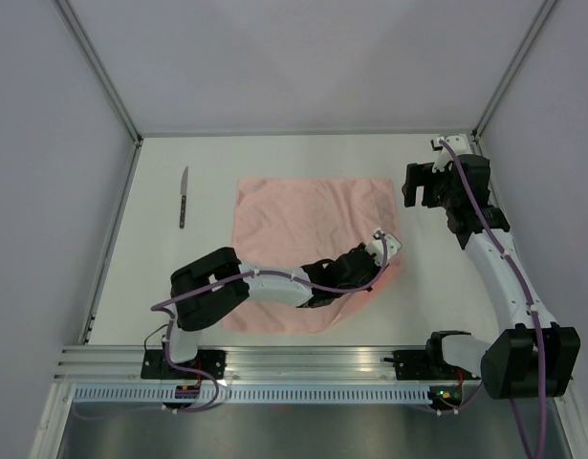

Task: Fold the napkin, place the utensils inside, and roll it up
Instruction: Fold the napkin

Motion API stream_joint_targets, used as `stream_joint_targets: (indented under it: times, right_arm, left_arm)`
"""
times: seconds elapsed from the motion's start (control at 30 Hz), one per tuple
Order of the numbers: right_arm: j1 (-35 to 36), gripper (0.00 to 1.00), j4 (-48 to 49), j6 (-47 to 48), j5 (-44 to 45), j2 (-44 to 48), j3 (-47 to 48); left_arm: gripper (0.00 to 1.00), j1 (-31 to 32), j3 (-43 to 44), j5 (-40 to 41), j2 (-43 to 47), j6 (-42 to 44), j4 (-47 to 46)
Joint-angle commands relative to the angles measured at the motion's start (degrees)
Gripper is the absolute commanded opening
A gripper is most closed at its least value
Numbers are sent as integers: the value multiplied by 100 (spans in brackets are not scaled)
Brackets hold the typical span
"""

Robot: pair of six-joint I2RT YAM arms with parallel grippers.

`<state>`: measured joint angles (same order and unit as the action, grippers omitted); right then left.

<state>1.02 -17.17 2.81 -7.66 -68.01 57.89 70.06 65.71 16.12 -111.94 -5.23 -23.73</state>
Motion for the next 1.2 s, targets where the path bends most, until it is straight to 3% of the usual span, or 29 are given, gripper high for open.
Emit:
stream_joint_targets:
  times: [0.0,0.53,1.17]
  right_arm:
    - [21,98,64,0,28,-2,-14]
    - [21,98,38,0,-34,42,-6]
    - [21,98,3,18,-104,51,-6]
  left_arm:
    - [2,-343,-120,-118,375,-460,-151]
    - [2,-2145,-225,-698,796,-1691,852]
    - [2,-4298,248,-1409,999,-2104,1862]
